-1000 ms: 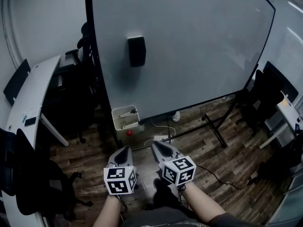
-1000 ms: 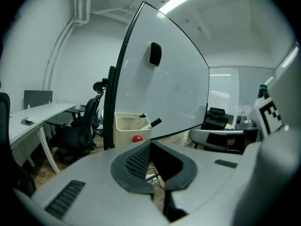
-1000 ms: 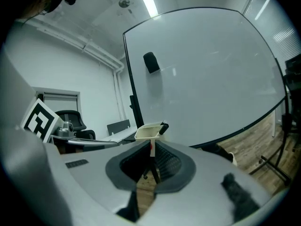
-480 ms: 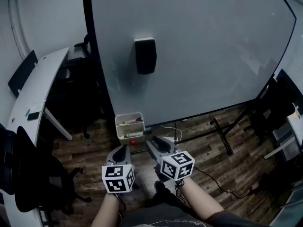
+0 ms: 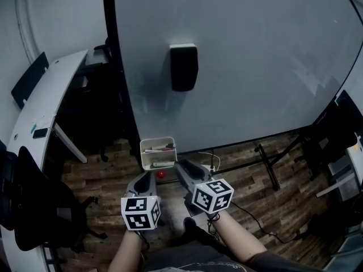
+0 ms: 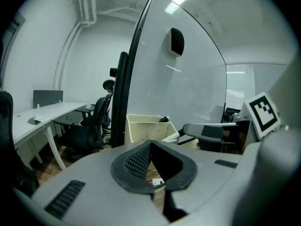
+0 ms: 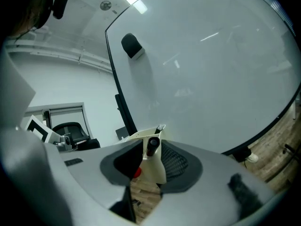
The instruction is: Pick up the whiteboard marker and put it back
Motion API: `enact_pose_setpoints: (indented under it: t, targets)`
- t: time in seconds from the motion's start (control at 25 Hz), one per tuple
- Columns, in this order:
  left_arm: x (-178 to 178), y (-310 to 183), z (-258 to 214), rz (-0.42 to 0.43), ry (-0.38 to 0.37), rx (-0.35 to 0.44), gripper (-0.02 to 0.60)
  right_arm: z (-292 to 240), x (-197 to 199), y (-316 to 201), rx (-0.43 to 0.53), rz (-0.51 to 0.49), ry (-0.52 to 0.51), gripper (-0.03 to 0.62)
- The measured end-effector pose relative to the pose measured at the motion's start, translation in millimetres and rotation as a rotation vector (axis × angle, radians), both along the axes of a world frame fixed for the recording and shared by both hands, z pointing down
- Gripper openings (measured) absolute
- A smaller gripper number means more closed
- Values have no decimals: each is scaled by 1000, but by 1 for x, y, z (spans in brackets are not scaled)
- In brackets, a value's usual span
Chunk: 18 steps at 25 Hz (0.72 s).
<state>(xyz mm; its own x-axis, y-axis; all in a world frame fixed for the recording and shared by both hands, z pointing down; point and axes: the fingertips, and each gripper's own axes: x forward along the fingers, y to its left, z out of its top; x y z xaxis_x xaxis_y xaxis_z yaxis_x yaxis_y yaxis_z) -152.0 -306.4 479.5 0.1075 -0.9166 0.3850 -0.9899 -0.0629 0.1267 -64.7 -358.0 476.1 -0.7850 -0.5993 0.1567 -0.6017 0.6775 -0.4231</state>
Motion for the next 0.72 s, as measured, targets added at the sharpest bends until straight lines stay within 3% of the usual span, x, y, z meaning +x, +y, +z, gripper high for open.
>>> enact_pose_setpoints:
  t: [0.36,0.72]
  targets:
    - [0,3,-1,-3,-1,5,14,-6,-4,0,28,-12,-15,87]
    - [-15,21,-14,-27,3,36,14,-36,-6,10,131,15,-12,80]
